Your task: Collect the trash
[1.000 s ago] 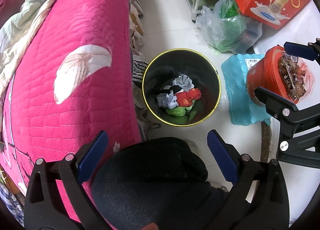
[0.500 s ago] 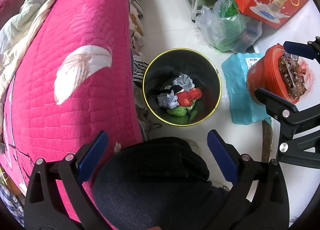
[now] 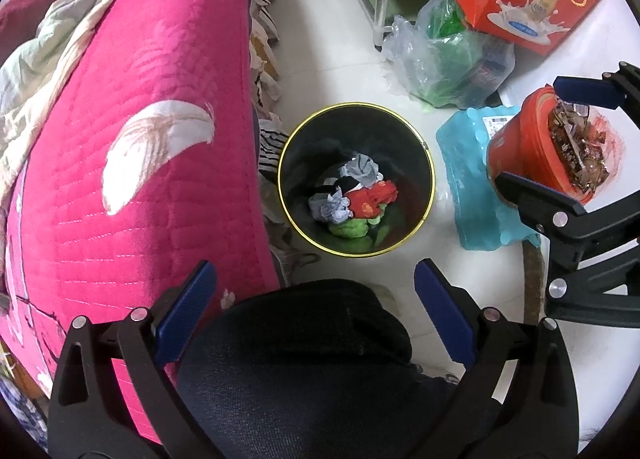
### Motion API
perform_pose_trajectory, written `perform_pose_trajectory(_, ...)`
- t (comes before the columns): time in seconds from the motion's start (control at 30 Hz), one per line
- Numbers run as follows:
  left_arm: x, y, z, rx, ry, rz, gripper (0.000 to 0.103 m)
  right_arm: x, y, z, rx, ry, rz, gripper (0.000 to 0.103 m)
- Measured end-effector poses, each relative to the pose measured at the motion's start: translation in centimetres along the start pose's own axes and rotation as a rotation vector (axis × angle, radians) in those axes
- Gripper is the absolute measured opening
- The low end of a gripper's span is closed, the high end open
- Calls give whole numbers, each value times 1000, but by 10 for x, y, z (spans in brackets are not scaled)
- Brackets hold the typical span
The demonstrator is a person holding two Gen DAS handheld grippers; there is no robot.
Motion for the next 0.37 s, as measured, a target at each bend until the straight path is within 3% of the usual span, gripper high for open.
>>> perform_pose_trajectory(0.37,4,2,3,-3,-23,1,97,4,-1,1,1,20,21,90)
Point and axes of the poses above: each gripper's, at about its wrist camera, not at the fingertips, and z roughly against the way its jaws point, x to its left, y to its underside, the point moved 4 cm from there along -z, roughly the way its jaws point, and after that the axes turned 7 degrees about z, right-handed, at the moved point
